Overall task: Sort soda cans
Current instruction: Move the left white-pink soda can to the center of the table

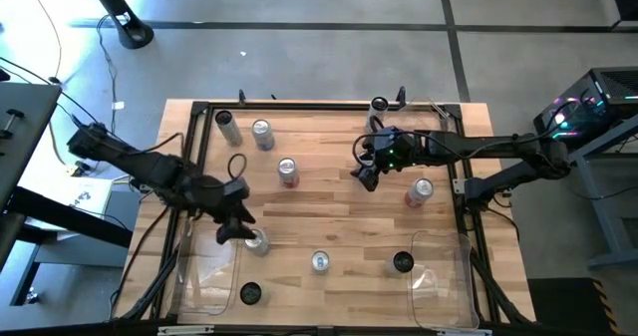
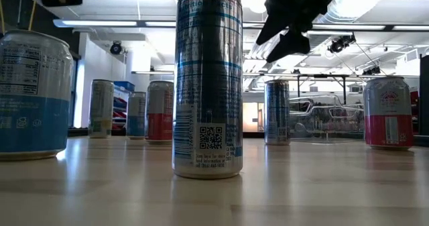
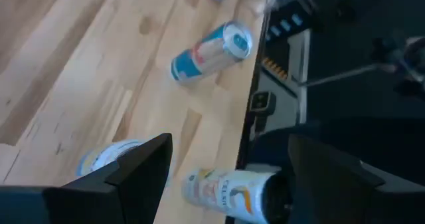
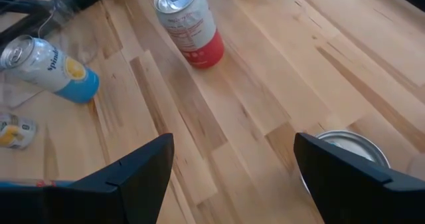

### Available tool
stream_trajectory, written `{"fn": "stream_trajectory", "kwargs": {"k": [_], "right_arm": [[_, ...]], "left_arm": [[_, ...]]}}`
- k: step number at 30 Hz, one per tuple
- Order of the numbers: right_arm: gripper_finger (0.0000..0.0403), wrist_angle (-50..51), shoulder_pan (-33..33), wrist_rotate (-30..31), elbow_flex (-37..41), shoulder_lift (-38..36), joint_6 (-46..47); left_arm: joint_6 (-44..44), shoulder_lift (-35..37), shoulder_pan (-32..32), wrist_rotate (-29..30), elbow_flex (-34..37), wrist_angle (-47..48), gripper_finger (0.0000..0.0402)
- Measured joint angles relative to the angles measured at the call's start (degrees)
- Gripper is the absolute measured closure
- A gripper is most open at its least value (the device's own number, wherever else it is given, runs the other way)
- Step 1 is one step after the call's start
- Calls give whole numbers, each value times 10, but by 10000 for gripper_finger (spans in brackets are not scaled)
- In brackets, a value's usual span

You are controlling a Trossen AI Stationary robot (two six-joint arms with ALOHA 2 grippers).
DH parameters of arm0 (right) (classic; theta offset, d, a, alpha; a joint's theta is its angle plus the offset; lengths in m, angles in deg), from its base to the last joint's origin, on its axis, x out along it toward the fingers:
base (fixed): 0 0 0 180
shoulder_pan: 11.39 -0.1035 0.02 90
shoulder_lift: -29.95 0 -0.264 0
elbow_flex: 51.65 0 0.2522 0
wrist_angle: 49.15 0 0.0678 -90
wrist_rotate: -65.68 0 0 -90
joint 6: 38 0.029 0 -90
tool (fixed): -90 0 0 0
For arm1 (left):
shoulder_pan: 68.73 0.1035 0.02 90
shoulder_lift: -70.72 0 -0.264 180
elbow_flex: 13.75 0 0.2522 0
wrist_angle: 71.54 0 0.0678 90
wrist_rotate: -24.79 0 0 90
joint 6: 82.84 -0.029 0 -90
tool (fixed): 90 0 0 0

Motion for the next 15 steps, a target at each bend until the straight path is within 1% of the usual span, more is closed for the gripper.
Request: {"fn": "stream_trajectory", "kwargs": {"k": [3, 5, 7, 10, 11, 13, 15], "right_arm": [[96, -3, 0, 0, 0, 0, 0], [96, -2, 0, 0, 0, 0, 0], [96, -2, -2, 0, 0, 0, 0], [96, -2, -3, 0, 0, 0, 2], [96, -2, -3, 0, 0, 0, 3], [96, -2, -3, 0, 0, 0, 2], [96, -3, -3, 0, 0, 0, 0]], "left_arm": [[39, 6, -17, 30, 1, 63, 106], [60, 5, -31, 30, 1, 76, 106], [84, 4, -47, 30, 2, 48, 106], [92, 4, -66, 32, 1, -62, 106], [93, 5, -70, 35, 0, -77, 106], [109, 1, -75, 40, 0, -59, 106], [130, -10, -81, 44, 2, -12, 106]]}}
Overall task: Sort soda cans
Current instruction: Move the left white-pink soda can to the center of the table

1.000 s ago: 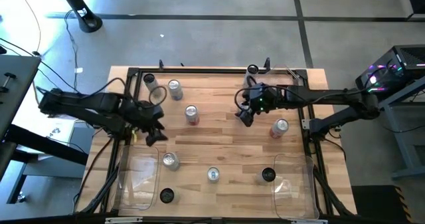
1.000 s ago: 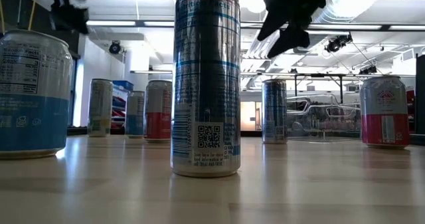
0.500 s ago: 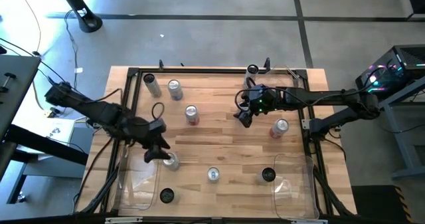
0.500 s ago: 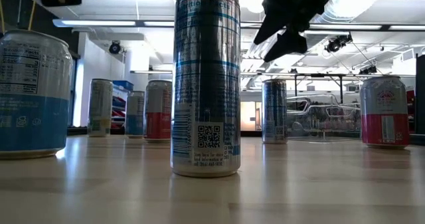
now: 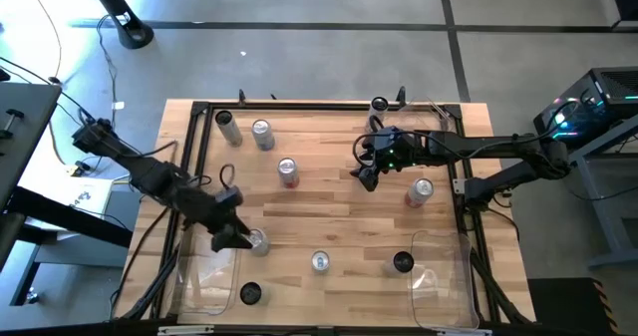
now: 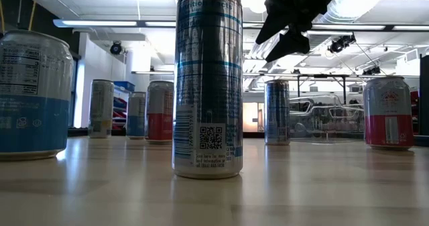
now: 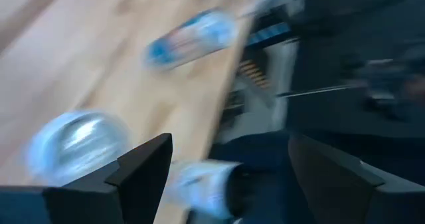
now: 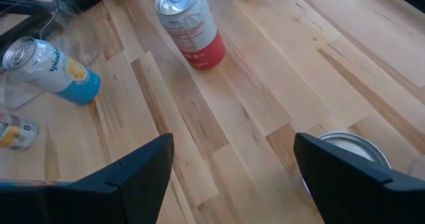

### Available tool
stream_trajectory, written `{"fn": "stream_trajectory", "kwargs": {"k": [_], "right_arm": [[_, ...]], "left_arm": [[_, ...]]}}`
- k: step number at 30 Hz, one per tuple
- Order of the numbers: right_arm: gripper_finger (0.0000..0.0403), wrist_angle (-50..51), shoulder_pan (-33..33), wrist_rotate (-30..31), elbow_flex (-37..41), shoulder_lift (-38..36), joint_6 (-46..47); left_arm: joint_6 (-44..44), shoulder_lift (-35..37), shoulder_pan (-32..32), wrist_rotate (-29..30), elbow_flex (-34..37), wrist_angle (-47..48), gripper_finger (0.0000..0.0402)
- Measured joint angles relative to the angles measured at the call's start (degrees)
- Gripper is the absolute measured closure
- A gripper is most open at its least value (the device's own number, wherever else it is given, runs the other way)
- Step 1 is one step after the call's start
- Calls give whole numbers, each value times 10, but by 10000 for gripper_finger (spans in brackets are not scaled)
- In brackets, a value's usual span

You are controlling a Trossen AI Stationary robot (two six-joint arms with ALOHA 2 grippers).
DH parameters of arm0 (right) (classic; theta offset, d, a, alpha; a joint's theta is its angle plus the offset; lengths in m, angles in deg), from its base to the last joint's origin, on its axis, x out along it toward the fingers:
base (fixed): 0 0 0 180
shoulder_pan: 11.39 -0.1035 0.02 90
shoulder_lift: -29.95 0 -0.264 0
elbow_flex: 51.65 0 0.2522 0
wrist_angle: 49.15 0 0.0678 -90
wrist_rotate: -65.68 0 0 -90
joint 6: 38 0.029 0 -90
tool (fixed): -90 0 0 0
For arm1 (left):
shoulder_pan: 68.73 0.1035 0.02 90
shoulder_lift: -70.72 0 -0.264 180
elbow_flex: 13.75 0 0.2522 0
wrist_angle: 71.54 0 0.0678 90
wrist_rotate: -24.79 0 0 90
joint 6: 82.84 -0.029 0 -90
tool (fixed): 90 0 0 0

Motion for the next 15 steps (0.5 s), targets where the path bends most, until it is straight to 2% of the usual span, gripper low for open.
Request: {"fn": "stream_trajectory", "kwargs": {"k": [2, 8, 12, 15], "right_arm": [[96, -2, 0, 0, 0, 0, 0], [96, -3, 0, 0, 0, 0, 0], [96, -17, 0, 0, 0, 2, 0], [96, -26, 0, 0, 0, 8, 0]], "left_arm": [[14, -9, -11, 2, 1, 23, 106], [-1, -22, -37, 0, -1, 13, 106], [17, -26, -24, 11, 0, 99, 106], [16, -32, -6, 3, 0, 97, 106]]}}
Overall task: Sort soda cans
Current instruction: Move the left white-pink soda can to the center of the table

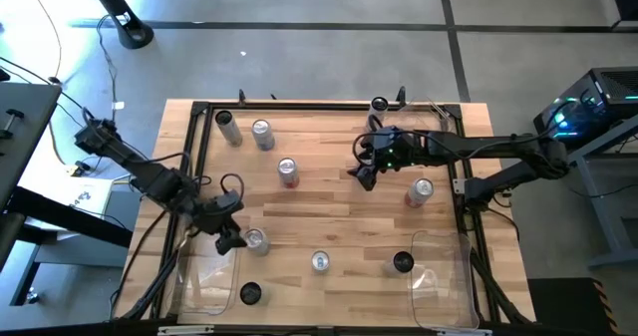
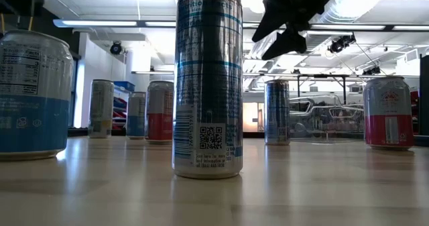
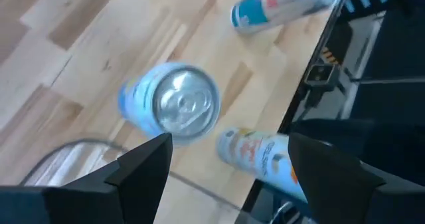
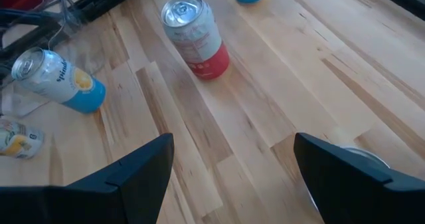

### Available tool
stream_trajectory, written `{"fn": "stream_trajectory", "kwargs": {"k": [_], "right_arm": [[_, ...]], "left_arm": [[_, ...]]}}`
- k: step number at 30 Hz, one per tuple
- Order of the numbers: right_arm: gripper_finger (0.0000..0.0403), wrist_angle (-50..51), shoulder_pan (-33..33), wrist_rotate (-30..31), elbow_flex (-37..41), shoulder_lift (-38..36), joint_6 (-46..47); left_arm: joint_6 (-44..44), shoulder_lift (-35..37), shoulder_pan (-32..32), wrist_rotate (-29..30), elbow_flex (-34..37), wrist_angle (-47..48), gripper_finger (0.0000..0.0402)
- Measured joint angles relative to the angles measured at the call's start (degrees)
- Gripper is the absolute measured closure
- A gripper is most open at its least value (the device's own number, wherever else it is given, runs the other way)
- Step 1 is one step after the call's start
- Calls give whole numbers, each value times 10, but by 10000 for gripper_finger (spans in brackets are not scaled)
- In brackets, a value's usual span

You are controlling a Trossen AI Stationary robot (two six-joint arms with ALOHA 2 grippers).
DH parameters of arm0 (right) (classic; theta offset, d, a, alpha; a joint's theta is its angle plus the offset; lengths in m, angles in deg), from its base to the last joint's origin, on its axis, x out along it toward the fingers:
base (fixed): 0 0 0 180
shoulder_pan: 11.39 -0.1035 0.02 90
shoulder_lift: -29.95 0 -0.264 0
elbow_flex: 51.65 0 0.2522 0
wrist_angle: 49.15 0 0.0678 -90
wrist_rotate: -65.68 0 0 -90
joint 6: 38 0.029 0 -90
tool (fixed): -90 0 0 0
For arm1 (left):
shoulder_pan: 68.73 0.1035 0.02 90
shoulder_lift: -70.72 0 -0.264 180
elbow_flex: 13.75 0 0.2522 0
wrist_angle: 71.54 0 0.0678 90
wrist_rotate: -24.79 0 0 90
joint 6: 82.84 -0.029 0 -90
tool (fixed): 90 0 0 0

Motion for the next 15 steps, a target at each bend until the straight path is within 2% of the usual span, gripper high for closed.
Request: {"fn": "stream_trajectory", "kwargs": {"k": [4, 10, 12, 15], "right_arm": [[96, 3, 0, 0, 0, 9, 4], [96, -35, 0, -1, 0, 24, 33], [96, -72, 0, -11, 0, 23, 34], [96, -119, 2, -16, 0, 23, 32]], "left_arm": [[-31, -21, 7, -25, 0, 0, 106], [-88, -55, 17, -48, 0, 61, 106], [-117, -54, 29, -26, -10, 75, 106], [-159, -45, 60, 51, -33, 105, 106]]}}
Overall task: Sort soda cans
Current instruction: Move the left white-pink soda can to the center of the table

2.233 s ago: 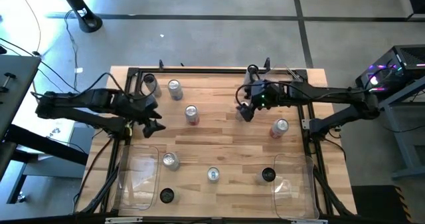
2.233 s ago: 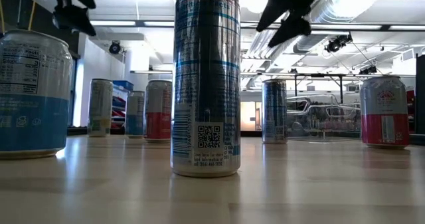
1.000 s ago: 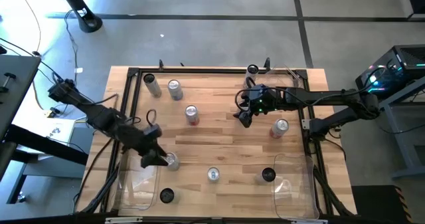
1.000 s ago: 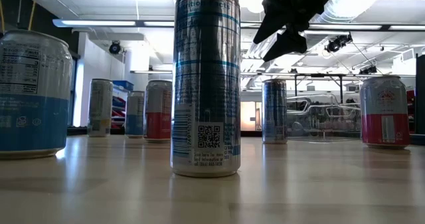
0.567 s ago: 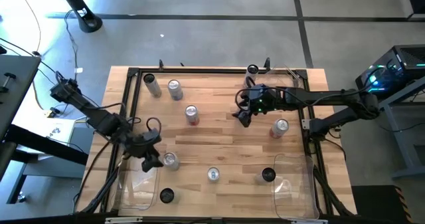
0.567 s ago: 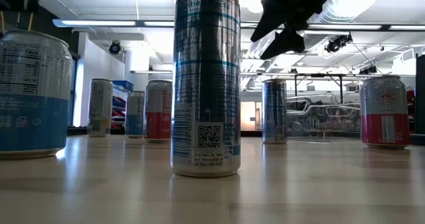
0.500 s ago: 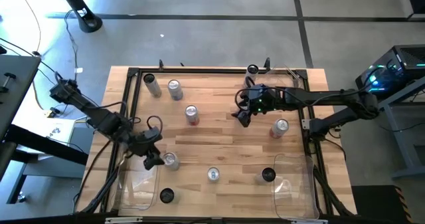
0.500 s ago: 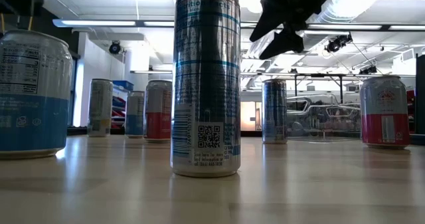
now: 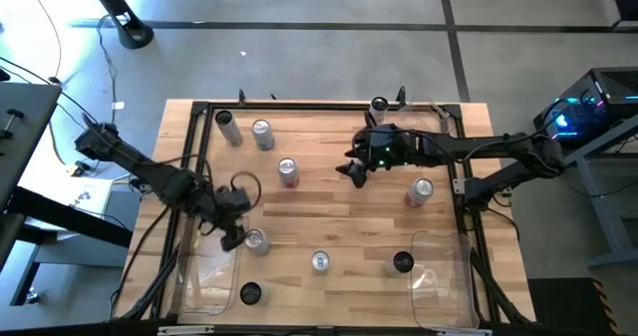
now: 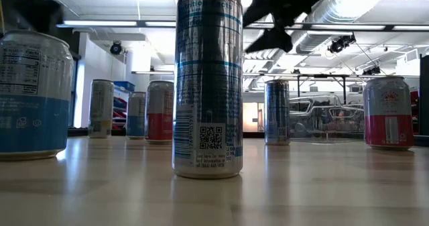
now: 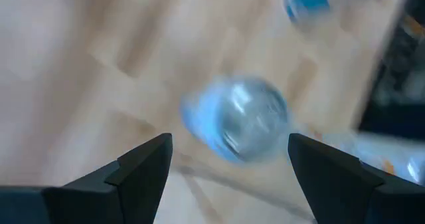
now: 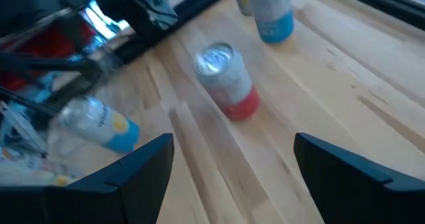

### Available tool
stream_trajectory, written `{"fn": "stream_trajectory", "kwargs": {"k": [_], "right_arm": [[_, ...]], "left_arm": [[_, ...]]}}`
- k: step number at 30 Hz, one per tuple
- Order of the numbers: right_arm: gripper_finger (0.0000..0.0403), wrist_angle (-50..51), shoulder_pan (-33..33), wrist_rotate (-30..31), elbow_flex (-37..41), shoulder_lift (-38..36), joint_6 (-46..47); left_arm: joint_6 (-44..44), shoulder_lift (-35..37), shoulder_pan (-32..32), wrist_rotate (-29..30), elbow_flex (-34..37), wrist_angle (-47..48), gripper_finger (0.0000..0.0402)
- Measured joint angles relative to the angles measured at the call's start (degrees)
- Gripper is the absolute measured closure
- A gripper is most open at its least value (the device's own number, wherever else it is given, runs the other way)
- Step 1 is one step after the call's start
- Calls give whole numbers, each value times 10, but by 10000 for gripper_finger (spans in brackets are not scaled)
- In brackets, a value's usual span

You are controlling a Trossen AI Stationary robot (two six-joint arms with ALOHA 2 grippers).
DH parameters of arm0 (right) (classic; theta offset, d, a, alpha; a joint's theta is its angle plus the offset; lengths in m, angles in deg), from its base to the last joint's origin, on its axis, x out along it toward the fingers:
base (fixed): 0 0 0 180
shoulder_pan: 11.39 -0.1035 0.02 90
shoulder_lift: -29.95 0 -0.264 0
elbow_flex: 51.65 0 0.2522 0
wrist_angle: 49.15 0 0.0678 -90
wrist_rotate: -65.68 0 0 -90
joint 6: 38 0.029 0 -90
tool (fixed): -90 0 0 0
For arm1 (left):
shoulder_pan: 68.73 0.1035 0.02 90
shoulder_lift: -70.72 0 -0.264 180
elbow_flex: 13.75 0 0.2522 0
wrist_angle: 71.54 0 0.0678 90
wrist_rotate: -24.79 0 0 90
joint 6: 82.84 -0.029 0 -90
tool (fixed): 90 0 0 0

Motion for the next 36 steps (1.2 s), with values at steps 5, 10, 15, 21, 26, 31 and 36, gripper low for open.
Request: {"fn": "stream_trajectory", "kwargs": {"k": [5, 10, 15, 21, 26, 31, 36], "right_arm": [[96, -20, 0, -1, 0, 0, -1], [96, -19, 0, -1, 0, 0, -25], [96, -18, 0, -1, 0, 0, -37], [96, -17, 0, 6, 0, 0, -43], [96, -17, 0, 7, 0, 0, -50], [96, -18, 0, 8, 0, 0, -53], [96, -18, 0, 8, 0, 0, -58]], "left_arm": [[-110, 6, 64, 110, -13, 24, 106], [-297, -33, 158, 105, -6, -42, 106], [-423, -96, 228, 102, -5, -43, 106], [-489, -133, 270, 105, -5, -127, 106], [-507, -143, 293, 102, -5, -154, 106], [-483, -143, 332, 36, -5, -197, 106], [-483, -142, 363, -15, -5, -192, 106]]}}
